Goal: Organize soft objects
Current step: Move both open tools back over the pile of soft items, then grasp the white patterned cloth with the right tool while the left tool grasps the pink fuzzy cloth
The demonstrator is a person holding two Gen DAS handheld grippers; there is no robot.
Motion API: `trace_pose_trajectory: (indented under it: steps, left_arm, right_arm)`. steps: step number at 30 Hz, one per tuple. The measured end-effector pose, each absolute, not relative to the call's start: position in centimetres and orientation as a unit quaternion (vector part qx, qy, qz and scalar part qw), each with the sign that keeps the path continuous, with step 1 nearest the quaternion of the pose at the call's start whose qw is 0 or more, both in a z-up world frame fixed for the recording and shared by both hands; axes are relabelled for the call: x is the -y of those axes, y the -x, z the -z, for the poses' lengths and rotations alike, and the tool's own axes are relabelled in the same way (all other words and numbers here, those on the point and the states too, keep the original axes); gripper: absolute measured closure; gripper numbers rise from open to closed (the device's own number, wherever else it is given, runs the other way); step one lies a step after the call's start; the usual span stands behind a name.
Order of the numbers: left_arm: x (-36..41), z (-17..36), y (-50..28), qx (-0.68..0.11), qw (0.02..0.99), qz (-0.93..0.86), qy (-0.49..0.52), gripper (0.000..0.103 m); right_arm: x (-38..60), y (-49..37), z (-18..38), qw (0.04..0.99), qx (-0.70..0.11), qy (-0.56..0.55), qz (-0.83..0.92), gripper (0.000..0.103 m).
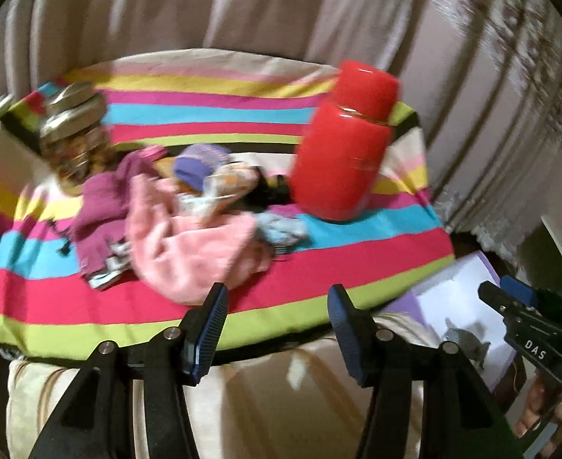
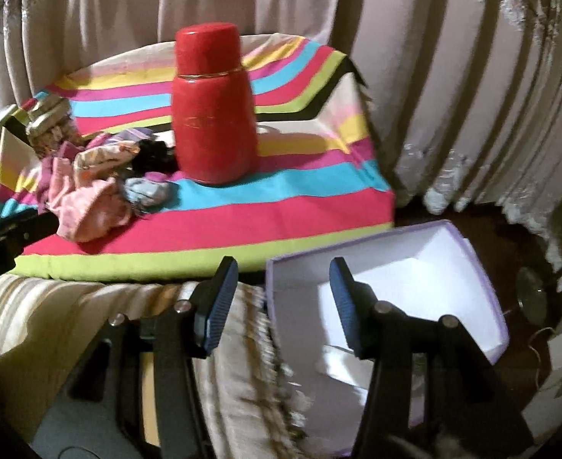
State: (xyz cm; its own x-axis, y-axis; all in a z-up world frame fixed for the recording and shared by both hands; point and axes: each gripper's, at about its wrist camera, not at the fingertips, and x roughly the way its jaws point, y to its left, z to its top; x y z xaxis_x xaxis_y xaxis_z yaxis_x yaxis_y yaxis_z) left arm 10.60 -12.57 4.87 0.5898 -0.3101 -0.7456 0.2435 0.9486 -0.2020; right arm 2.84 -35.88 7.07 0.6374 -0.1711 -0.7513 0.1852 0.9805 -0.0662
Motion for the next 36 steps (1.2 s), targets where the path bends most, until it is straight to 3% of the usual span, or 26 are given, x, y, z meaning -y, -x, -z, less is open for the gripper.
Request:
trace_pose_trajectory:
  steps: [20, 36]
  left_arm:
    - [0.2, -2.3, -16.0, -0.446, 0.88, 0.053, 0.155, 0.048]
    - [0.6, 2.4, -18.2, -0.48, 0.838, 0.093, 0.243, 0.048]
  right_arm:
    - [27.2, -12.7, -5.2, 0.888, -0.451, -0.056, -0.067, 0.049]
    - [23.2, -24.6, -2.6, 0.833, -0.504, -0.196, -0.114, 0.049]
